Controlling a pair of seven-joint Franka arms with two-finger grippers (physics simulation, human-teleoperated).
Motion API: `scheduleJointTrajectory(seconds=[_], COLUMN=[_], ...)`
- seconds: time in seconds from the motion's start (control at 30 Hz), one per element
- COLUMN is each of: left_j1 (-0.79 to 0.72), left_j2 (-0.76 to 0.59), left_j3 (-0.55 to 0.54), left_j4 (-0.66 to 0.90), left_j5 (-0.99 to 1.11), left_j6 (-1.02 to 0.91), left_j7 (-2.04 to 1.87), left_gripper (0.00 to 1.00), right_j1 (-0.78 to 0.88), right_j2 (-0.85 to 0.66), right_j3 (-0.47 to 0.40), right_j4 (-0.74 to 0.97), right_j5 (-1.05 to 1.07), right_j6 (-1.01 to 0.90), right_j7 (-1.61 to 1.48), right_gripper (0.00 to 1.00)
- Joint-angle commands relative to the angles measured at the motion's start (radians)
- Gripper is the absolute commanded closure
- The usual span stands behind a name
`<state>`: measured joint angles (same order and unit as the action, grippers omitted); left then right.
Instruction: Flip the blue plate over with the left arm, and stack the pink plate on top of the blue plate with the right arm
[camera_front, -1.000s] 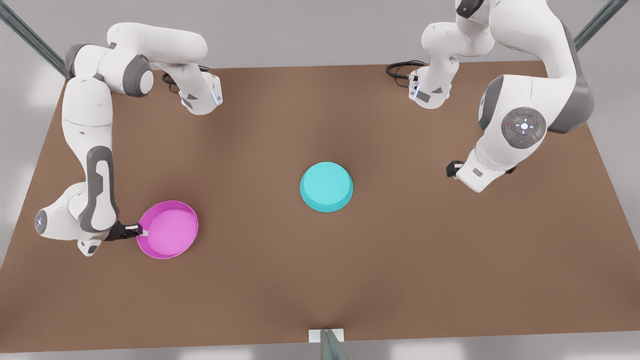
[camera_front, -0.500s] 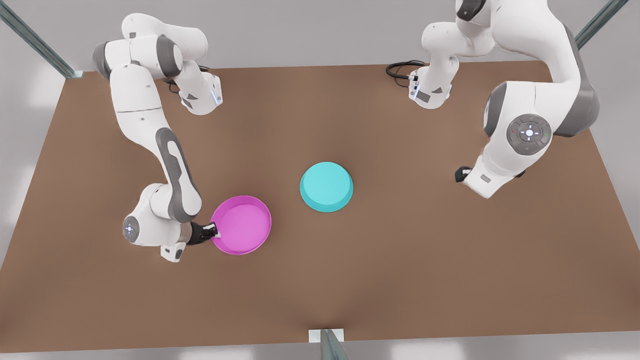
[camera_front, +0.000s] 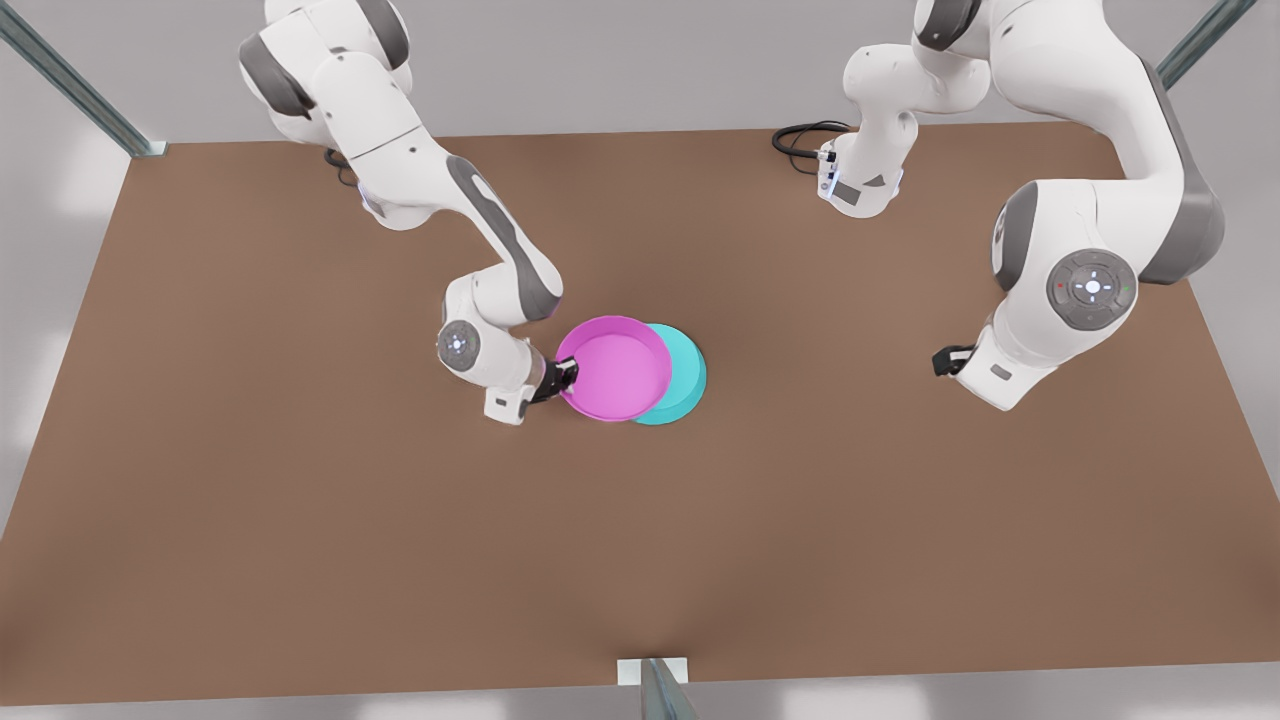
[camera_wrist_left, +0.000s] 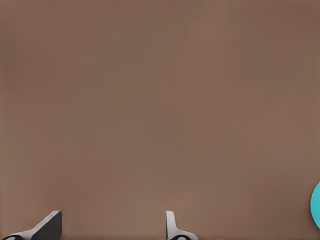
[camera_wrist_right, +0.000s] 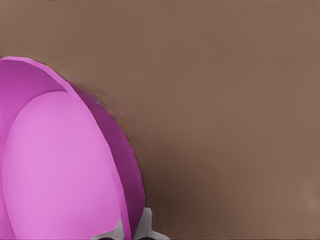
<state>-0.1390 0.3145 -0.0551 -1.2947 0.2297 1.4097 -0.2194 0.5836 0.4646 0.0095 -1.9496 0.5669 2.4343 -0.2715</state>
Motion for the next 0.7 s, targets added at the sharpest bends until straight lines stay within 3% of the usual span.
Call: scheduleJointTrajectory(seconds=[0.0, 0.17, 0.47, 0.5, 0.53, 0.6, 0.67], left_j1=[0.001, 0.001, 0.001, 0.001, 0.001, -0.001, -0.001], left_j2=[0.0, 0.006, 0.011, 0.011, 0.011, 0.011, 0.012], left_j3=[0.003, 0.02, 0.037, 0.037, 0.037, 0.037, 0.037], left_j4=[0.0, 0.002, 0.002, 0.002, 0.002, 0.002, 0.002], left_j5=[0.0, -0.001, -0.001, -0.001, -0.001, -0.001, 0.0], left_j6=[0.0, 0.0, 0.011, 0.011, 0.011, 0.011, 0.009], left_j7=[0.0, 0.002, 0.022, 0.021, 0.025, 0.021, 0.021], left_gripper=[0.0, 0.0, 0.0, 0.0, 0.0, 0.0, 0.0], right_j1=[0.004, 0.094, 0.11, 0.11, 0.108, 0.108, 0.11], right_j2=[0.003, 0.031, 0.074, 0.072, 0.066, 0.065, 0.065], right_j3=[0.0, 0.0, 0.0, 0.0, 0.0, 0.0, 0.0], right_j4=[0.0, 0.012, 0.049, 0.049, 0.047, 0.043, 0.041], right_j5=[-0.009, -0.007, -0.006, -0.006, -0.006, -0.006, -0.006], right_j6=[0.009, 0.065, 0.086, 0.083, 0.077, 0.078, 0.083], right_j7=[0.011, 0.133, 0.169, 0.169, 0.169, 0.172, 0.176], right_gripper=[0.79, 0.79, 0.79, 0.59, 0.46, 0.35, 0.32])
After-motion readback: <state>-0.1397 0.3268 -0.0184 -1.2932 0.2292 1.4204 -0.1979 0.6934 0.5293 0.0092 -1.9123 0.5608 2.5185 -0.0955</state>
